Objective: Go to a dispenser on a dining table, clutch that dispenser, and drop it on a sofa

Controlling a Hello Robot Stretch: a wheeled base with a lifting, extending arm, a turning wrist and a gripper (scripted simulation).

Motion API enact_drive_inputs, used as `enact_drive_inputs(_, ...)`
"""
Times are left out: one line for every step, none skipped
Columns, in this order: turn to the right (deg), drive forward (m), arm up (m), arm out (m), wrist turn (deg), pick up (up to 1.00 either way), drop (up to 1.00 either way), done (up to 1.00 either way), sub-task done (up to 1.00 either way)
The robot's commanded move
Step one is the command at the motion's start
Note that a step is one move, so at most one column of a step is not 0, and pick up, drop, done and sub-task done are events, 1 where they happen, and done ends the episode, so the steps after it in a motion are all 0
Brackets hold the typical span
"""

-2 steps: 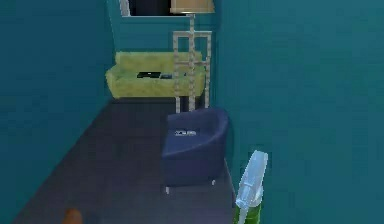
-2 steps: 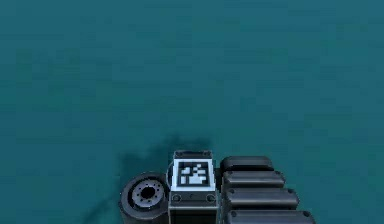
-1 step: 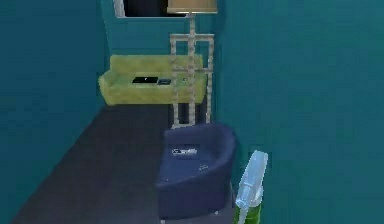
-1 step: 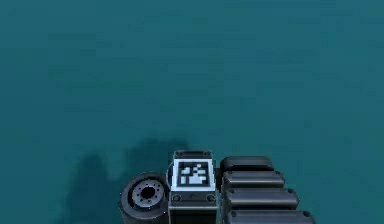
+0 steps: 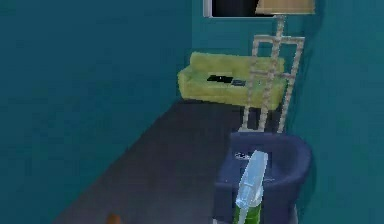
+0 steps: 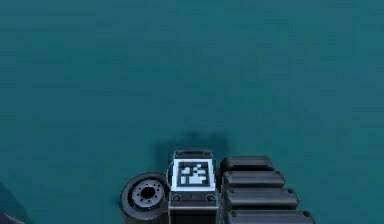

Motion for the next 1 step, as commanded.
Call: enact_drive_inputs(0.0,0.95,0.0,0.0,0.0,0.0,0.0,0.0,0.0)
